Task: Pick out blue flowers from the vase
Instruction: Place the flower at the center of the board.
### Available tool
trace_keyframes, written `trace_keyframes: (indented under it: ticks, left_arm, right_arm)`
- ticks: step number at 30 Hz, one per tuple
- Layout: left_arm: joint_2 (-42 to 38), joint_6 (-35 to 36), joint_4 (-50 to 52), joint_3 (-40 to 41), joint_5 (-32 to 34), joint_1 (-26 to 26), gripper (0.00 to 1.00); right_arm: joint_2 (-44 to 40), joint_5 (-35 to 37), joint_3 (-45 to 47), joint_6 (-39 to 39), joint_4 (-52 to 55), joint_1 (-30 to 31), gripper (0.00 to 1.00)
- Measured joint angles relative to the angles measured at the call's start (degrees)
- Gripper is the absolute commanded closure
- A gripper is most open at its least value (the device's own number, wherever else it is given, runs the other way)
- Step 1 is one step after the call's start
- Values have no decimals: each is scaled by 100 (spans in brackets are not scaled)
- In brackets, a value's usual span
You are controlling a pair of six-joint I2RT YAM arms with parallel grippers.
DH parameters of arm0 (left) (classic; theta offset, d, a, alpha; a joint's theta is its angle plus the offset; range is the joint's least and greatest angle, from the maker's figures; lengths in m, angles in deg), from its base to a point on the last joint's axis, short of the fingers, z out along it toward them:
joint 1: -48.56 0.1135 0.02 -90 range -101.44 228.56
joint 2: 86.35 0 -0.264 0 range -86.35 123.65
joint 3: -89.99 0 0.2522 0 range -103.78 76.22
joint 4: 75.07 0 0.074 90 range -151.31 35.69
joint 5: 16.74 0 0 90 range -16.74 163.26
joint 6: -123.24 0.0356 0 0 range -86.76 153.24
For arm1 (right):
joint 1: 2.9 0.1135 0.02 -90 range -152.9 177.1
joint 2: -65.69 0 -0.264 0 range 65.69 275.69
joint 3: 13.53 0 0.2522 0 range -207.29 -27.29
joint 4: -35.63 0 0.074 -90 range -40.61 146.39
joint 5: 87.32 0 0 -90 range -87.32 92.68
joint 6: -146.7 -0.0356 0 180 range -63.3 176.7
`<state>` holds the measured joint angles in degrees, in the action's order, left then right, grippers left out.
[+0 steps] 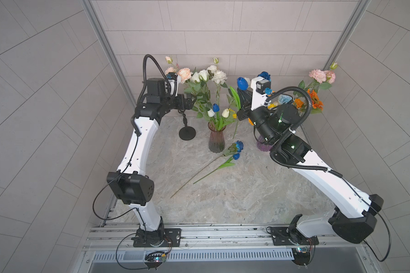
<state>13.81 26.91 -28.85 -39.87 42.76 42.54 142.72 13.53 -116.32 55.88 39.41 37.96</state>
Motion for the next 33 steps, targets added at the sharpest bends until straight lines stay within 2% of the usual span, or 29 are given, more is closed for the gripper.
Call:
trace_keyframes:
  ticks: [8, 16, 25, 33]
  left_arm:
    - [-227, 59, 17, 57, 68, -157, 0]
    - [-575, 151, 81, 605, 212, -293, 0]
    - [-966, 201, 72, 1121, 330, -339, 0]
    - [-1399, 238, 44, 1727, 439, -446, 0]
  right_arm:
    - [-601, 929, 1893, -1744, -146, -85, 100]
    - [-1005, 1316, 3038, -3359, -417, -85, 100]
    - [-1147, 1427, 4144, -5285, -828, 2, 100]
    - [-505, 1165, 4614, -6356, -1318, -26, 100]
